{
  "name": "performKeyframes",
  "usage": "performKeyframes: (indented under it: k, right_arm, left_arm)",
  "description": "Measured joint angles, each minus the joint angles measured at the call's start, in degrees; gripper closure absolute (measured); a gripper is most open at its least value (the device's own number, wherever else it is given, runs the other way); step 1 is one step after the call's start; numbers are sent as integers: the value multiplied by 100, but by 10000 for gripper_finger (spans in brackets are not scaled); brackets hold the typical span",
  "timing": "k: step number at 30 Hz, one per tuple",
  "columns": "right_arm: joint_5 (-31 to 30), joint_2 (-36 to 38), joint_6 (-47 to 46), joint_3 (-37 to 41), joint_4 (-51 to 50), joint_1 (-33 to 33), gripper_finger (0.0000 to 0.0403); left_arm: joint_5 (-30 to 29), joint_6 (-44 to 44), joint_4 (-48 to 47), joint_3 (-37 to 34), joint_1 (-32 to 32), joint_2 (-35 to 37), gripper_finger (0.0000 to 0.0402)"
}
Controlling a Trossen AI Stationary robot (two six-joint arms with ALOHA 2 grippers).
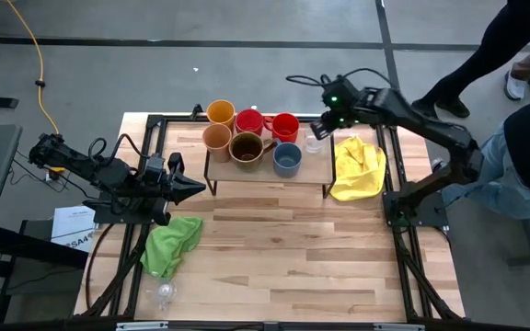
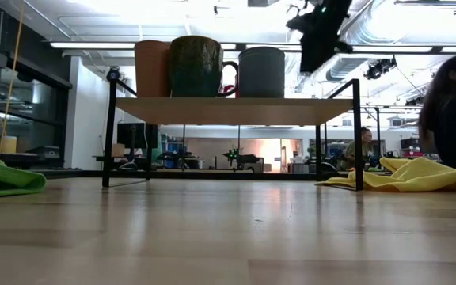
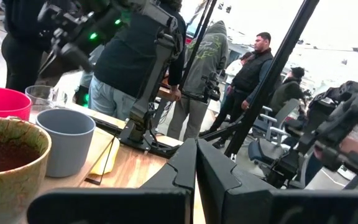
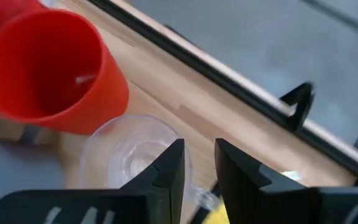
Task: Stack small to large cups/mugs on shelf
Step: Put the transparent mug on the shelf
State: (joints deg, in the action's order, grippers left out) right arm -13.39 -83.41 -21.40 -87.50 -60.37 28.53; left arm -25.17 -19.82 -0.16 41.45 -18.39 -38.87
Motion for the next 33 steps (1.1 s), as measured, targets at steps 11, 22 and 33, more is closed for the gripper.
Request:
performKeyframes:
  k: [11,22,33]
  right_arm:
    - [45,2202,378,1426,554,-1326,322]
    - [491,4210,-409,5591,6485,-3607,322]
    - [468,4133,352,6534,8795,-3992,322]
  left_arm:
    - [0,-1,-3,0,0,1,401]
    - [0,-1,-2,0,0,0,401]
    - [0,-3,-2,0,0,0,401]
